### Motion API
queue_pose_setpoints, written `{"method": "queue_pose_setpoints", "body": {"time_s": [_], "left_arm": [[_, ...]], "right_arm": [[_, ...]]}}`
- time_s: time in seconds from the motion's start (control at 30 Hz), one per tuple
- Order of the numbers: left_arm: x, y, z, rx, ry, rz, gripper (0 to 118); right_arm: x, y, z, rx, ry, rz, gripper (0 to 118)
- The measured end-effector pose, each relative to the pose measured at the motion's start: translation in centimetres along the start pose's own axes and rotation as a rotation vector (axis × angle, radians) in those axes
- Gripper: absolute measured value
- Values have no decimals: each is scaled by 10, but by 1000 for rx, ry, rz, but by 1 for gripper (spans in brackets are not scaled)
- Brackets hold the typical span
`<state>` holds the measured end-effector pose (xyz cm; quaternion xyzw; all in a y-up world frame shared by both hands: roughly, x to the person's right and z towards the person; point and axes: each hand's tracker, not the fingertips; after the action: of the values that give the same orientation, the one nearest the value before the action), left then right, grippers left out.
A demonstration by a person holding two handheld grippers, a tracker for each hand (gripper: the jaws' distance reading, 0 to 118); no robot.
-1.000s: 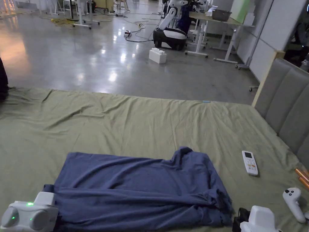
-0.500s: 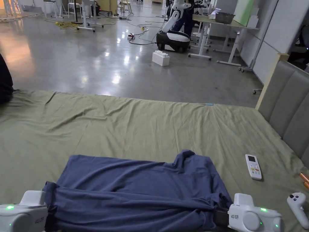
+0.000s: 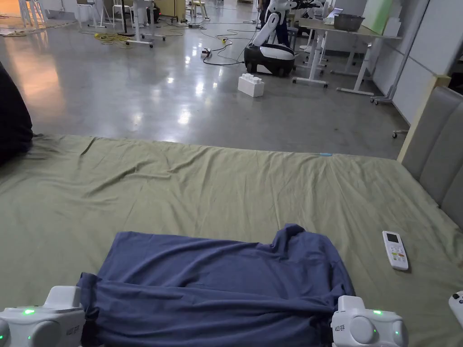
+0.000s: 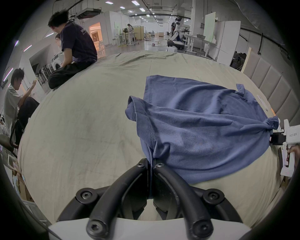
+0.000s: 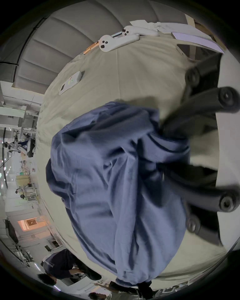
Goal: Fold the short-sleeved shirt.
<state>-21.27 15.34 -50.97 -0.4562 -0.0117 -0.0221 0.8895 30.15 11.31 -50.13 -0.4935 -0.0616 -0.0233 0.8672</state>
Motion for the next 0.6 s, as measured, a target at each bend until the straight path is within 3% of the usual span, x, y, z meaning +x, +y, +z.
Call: {"method": "queue_pose_setpoints", "body": {"time_s": [0.13, 0.6], "left_arm": [[-5, 1, 3, 20, -18, 8, 5], [-23, 3, 58, 115, -104, 47, 5]], "right_arm": [[2, -6, 6, 30, -5, -14, 13], [11, -29, 102, 165, 31, -33, 11]]}}
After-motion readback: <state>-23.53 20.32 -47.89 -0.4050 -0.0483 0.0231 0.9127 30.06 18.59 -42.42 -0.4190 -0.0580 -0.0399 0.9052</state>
